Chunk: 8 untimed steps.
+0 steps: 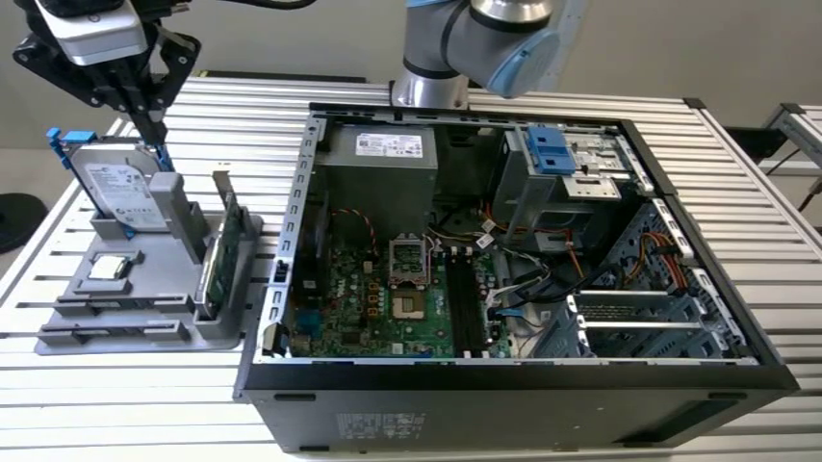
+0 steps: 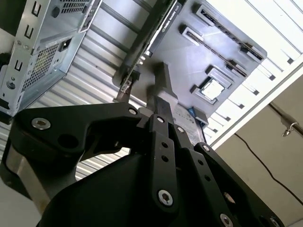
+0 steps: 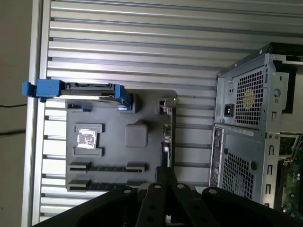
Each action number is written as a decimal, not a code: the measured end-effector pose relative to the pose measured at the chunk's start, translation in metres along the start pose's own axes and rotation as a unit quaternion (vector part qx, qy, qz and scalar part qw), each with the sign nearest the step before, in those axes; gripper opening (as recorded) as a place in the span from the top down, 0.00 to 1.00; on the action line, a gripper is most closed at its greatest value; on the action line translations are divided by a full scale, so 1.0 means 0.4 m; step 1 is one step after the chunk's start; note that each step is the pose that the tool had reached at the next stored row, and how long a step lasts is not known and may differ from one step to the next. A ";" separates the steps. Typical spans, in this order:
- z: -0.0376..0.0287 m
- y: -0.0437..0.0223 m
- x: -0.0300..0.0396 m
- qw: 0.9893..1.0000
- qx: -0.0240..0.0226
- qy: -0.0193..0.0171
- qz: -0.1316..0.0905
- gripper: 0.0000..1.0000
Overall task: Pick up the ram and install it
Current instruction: 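Reach for the ram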
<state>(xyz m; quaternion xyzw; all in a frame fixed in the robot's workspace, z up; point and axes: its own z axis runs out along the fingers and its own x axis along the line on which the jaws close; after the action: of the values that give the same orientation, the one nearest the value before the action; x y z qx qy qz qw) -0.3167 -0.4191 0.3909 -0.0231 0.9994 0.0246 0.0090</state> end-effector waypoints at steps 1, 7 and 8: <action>0.000 0.000 0.007 1.000 0.000 0.000 0.000 1.00; 0.000 0.002 0.052 1.000 0.000 0.000 0.002 1.00; 0.001 0.002 0.057 1.000 0.000 0.000 0.003 1.00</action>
<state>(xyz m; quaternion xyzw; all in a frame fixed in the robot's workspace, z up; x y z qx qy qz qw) -0.3396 -0.4193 0.3903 -0.0206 0.9994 0.0246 0.0090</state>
